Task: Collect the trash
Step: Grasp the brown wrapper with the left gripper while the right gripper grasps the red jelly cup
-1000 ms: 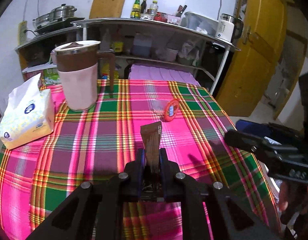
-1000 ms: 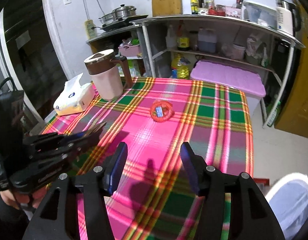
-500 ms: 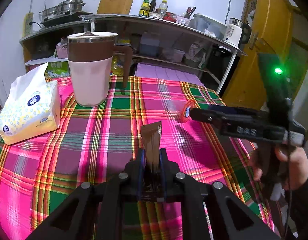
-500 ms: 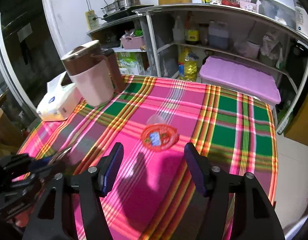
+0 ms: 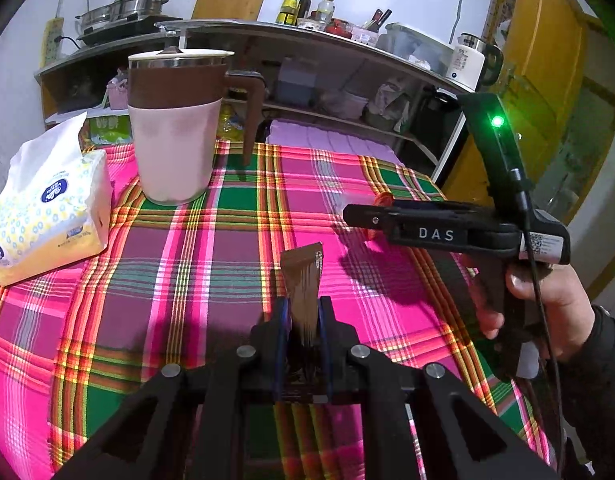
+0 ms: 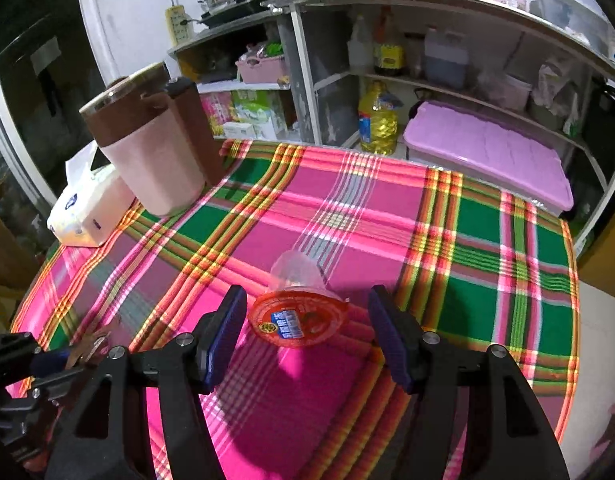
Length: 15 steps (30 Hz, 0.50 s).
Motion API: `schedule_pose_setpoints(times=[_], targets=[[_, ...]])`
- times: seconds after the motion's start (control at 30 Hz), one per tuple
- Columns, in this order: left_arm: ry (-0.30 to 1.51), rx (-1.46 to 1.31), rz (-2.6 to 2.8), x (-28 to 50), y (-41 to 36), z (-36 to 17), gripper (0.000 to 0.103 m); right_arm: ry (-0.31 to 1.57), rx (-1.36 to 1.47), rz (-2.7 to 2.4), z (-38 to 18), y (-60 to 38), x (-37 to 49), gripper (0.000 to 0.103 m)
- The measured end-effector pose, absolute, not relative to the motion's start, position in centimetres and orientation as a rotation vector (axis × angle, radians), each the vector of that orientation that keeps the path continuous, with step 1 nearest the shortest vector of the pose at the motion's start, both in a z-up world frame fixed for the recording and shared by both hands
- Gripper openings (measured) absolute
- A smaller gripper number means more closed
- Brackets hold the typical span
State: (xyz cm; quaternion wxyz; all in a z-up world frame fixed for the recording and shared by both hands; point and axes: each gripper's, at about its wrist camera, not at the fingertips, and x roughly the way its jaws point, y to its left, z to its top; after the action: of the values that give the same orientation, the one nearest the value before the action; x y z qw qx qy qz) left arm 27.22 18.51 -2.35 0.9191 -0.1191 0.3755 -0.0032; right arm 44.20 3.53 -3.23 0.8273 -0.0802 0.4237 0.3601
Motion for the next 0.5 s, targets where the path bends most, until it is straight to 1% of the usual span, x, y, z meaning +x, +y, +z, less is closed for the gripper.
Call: schedule_pose_setpoints(times=[0.03,0.07,0.3,0.5], targets=[[0.774,-0.246,-0.005,27.3,18.5,-2.4,0.014,0.905,-0.167,0.768,-3.2,3.6,44.2,0.052],[0.775,-0.247,-0.005,27.3,18.5,-2.4,0.014,0.910,-0.163,0.767,-3.2,3.6,44.1,0.048],[0.778,-0.245,0.010,27.4,18.5,-2.5,0.014,0.908,-0.158,0.746,-3.0,3.2,42.9,0.047],[0.769,-0.235,0.025,26.5,18.0,-1.8,0.014,0.886,-0.151,0.733,-1.3,1.8,40.3,0.047]])
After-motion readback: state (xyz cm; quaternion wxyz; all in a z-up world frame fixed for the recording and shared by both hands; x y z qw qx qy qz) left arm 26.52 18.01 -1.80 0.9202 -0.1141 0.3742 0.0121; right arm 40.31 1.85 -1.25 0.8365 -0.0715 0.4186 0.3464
